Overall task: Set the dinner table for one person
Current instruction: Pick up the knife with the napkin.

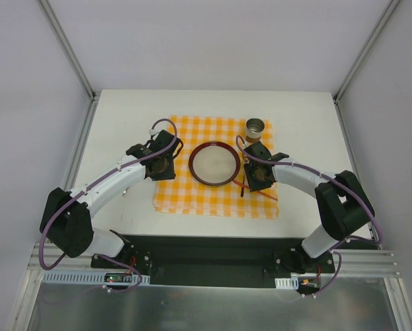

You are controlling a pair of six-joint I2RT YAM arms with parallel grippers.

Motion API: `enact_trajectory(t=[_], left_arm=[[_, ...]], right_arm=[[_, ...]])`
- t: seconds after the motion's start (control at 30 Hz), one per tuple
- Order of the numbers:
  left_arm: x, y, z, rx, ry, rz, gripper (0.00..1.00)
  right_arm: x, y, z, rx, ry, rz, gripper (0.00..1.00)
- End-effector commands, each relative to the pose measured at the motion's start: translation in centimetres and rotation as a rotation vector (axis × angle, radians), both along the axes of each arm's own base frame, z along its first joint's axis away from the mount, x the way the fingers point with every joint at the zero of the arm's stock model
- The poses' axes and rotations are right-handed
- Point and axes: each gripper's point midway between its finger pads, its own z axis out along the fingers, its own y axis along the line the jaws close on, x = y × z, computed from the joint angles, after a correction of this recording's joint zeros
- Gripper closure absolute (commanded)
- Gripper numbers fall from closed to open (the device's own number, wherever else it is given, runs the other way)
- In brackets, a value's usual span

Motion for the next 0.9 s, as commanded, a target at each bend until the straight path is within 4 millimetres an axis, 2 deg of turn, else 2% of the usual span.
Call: enact_trajectory(t=[0.0, 0.17, 0.27, 0.4, 0.5, 0.67, 0.87], left_arm=[[0.0, -0.1, 0.4, 0.008, -0.007, 0.001, 0.7], [0.1, -0.2, 0.5, 0.006, -0.008, 0.001, 0.7], [0.1, -0.2, 0.4, 0.008, -0.006, -0.001, 0.7], [0.1, -0.4, 0.4, 0.002, -0.003, -0.002, 0.7], [0.1, -0.3, 0.4, 0.002, -0.003, -0.002, 0.7], [0.0, -0.3, 0.5, 0.0, -0.006, -0.001, 0.7], [-0.1, -0.3, 0.5, 0.0, -0.005, -0.003, 0.7]], right_arm=[[-0.3, 0.5, -0.3, 0.012, 0.013, 0.032, 0.65], [-0.8, 0.5, -0.6, 0.023, 0.035, 0.046, 0.65], [-1.0, 0.5, -1.0, 0.025, 0.044, 0.05, 0.69], [-1.2, 0.3, -1.5, 0.026, 0.06, 0.043, 0.87], [-1.2, 0.2, -1.6, 0.023, 0.062, 0.039, 0.91], [-1.1, 0.1, -1.2, 0.018, 0.056, 0.032, 0.99], [-0.6, -0.7, 0.5, -0.015, 0.018, 0.006, 1.0]])
